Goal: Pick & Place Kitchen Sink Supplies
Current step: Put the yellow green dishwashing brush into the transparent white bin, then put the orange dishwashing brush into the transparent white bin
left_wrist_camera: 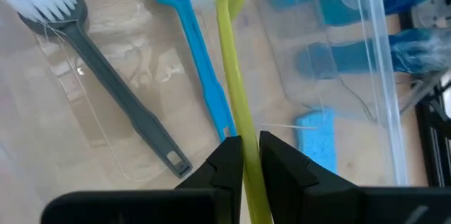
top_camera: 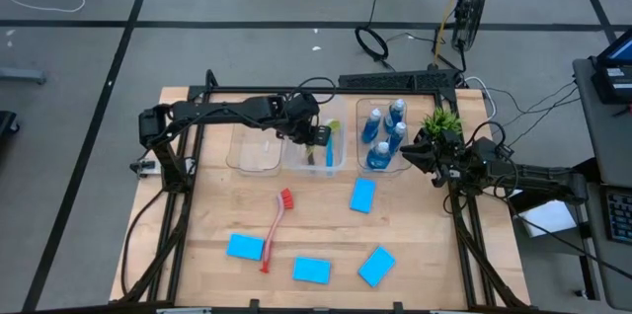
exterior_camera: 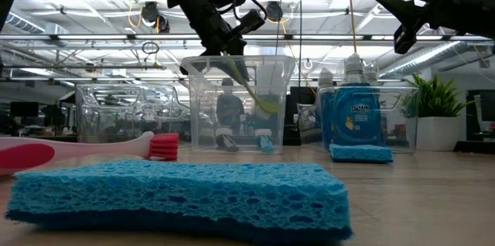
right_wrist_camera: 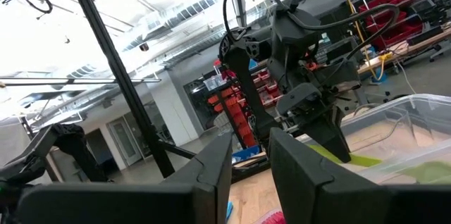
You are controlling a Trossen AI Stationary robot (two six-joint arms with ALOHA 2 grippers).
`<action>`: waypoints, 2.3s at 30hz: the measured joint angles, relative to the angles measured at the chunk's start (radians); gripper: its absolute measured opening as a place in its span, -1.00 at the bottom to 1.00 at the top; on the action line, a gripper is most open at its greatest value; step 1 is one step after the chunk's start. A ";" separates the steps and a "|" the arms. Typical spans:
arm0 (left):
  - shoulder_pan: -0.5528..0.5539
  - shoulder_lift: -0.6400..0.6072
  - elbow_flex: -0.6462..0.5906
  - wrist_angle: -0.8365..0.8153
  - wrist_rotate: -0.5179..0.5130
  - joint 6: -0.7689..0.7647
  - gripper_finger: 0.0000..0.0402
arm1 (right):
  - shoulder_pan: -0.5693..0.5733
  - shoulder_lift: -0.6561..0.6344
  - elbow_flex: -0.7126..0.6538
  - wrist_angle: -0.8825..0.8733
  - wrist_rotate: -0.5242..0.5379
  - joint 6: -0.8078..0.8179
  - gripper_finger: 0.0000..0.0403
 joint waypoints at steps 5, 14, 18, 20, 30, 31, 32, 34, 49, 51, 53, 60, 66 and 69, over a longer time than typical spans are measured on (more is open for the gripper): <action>0.000 0.000 0.000 0.001 0.002 0.009 -0.69 | 0.000 0.000 0.000 0.000 0.000 0.000 -0.57; 0.003 0.000 0.000 0.003 0.002 0.043 -0.18 | 0.000 0.000 0.000 0.000 0.000 0.000 -0.57; 0.017 -0.012 0.000 0.002 0.039 0.059 0.05 | 0.000 0.000 0.000 0.000 0.000 0.000 -0.57; 0.021 -0.029 0.000 0.010 0.062 0.060 0.14 | 0.000 0.000 0.000 0.000 0.000 0.000 -0.57; -0.008 -0.193 0.001 0.012 0.075 0.167 0.33 | 0.000 0.000 0.000 0.000 -0.002 0.001 -0.57; -0.023 -0.208 0.001 0.007 0.072 0.182 0.33 | 0.000 0.000 0.000 0.000 -0.002 0.001 -0.57; -0.040 -0.222 0.002 0.008 0.067 0.197 0.32 | 0.000 0.000 0.000 0.000 -0.002 0.001 -0.57; -0.075 -0.252 0.002 -0.026 0.053 0.217 0.28 | 0.000 0.000 0.000 0.000 -0.002 0.001 -0.57; -0.350 -0.265 0.000 -0.398 -0.075 0.112 -0.01 | 0.000 0.000 0.000 0.000 -0.001 0.001 -0.57; -0.378 -0.263 0.001 -0.405 -0.110 0.089 -0.05 | 0.000 0.000 0.000 0.000 -0.001 0.001 -0.57; -0.405 -0.258 0.000 -0.415 -0.129 0.050 -0.08 | 0.000 0.000 0.000 0.000 -0.001 0.008 -0.57; -0.498 -0.260 -0.028 -0.411 -0.191 -0.045 -0.17 | 0.000 0.000 0.000 0.000 -0.001 0.030 -0.57; -0.554 -0.260 -0.130 -0.387 -0.191 -0.161 -0.17 | 0.000 0.000 0.000 0.000 -0.001 0.026 -0.57; -0.568 -0.260 -0.190 -0.324 -0.171 -0.204 -0.14 | 0.000 0.000 0.000 0.000 -0.001 0.026 -0.57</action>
